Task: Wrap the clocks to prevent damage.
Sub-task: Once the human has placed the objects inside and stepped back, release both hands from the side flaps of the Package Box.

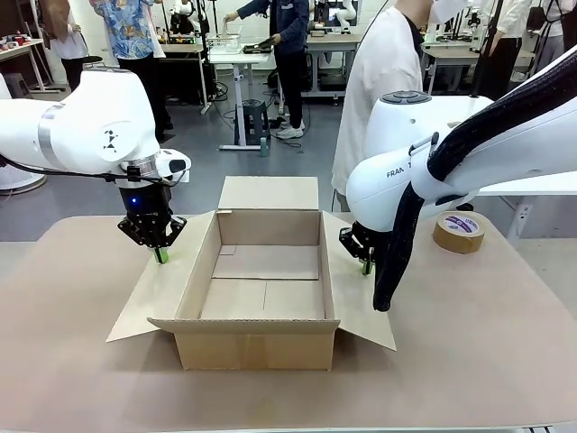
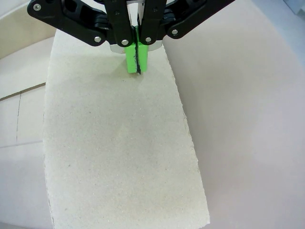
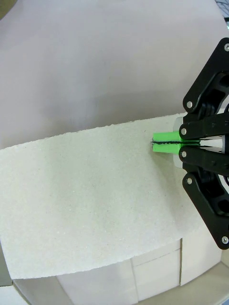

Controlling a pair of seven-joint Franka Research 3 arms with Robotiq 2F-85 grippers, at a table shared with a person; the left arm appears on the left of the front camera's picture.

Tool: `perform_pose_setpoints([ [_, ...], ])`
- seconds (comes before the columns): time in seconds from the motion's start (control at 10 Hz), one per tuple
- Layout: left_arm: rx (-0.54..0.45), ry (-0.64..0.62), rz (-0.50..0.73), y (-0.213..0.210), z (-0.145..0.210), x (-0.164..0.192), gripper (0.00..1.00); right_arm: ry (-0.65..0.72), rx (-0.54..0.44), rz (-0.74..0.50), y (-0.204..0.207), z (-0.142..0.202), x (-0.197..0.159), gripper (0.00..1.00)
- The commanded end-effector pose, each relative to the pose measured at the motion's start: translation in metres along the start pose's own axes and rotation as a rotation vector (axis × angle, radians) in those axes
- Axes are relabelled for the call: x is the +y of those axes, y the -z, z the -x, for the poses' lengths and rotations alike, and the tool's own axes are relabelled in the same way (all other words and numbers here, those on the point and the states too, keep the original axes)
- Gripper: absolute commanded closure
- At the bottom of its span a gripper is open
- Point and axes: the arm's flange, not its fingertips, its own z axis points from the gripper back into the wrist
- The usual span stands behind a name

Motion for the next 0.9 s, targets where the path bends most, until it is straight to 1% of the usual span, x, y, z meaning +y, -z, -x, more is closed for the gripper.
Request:
perform_pose_setpoints([
  [0.0, 0.007, 0.004, -0.014, 0.0000, 0.0002, 0.0007, 1.00, -0.003, 0.004, 0.001, 0.0033, 0.0017, 0.0007, 0.99],
  [0.8, 0.007, 0.004, -0.014, 0.0000, 0.0002, 0.0007, 1.00, -0.003, 0.004, 0.001, 0.0033, 0.0017, 0.0007, 0.99],
])
